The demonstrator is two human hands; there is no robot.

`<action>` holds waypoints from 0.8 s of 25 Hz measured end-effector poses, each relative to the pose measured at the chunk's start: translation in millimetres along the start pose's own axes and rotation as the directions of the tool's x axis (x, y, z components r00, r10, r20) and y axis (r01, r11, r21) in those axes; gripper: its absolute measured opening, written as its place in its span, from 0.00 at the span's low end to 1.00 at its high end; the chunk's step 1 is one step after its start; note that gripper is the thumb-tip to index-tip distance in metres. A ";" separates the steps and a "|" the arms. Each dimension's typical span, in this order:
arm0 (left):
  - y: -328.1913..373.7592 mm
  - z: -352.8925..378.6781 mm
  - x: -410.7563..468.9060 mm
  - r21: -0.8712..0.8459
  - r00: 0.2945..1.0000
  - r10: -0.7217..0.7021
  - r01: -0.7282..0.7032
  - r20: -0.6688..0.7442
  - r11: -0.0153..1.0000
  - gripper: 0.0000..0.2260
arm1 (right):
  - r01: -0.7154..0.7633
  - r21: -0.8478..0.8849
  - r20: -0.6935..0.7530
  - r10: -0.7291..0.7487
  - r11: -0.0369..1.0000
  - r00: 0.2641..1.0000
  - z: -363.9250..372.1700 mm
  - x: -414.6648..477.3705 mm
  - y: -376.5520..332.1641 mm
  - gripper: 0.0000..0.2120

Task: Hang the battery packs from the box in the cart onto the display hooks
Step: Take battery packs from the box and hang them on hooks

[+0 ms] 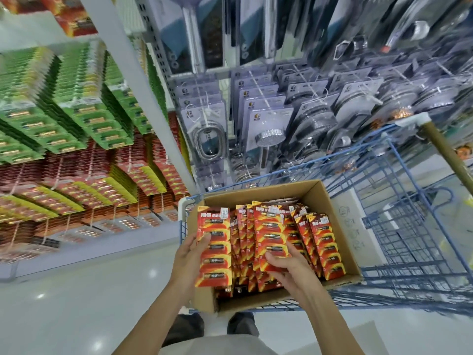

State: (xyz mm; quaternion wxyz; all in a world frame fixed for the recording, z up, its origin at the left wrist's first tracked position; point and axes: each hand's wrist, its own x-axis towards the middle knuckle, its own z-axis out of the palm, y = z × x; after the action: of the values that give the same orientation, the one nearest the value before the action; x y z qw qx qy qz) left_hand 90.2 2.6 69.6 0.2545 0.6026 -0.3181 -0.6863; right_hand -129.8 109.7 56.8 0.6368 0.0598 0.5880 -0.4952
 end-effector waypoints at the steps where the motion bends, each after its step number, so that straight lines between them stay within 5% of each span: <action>1: 10.7 -4.3 -3.8 -0.016 1.000 0.022 -0.021 0.011 1.000 0.11 | 0.029 -0.034 0.043 -0.028 0.999 0.999 9.3 -4.2 -4.2 0.30; 9: 125.3 -89.5 -33.4 -0.110 0.961 0.277 -0.274 0.014 0.955 0.12 | 0.355 -0.178 0.327 -0.286 0.918 0.901 159.5 -63.6 -43.2 0.20; 12: 174.1 -141.2 -38.4 -0.148 0.940 0.338 -0.340 -0.038 0.929 0.08 | 0.461 -0.195 0.423 -0.350 0.865 0.836 231.0 -75.3 -44.2 0.34; 17: 237.3 -224.4 -29.4 -0.196 0.911 0.404 -0.412 -0.082 0.890 0.08 | 0.512 -0.080 0.366 -0.452 0.855 0.813 343.4 -71.4 -32.5 0.44; 20: 273.9 -257.8 -29.1 -0.198 0.890 0.452 -0.453 -0.056 0.869 0.11 | 0.530 -0.018 0.305 -0.500 0.848 0.810 392.6 -73.5 -34.0 0.31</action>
State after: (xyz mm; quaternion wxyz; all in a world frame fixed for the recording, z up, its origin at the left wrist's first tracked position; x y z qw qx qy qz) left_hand 340.0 -192.6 274.1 0.4700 0.4845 -0.3767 -0.6343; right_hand 130.4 -124.8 251.8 0.5595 -0.2073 0.5072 -0.6219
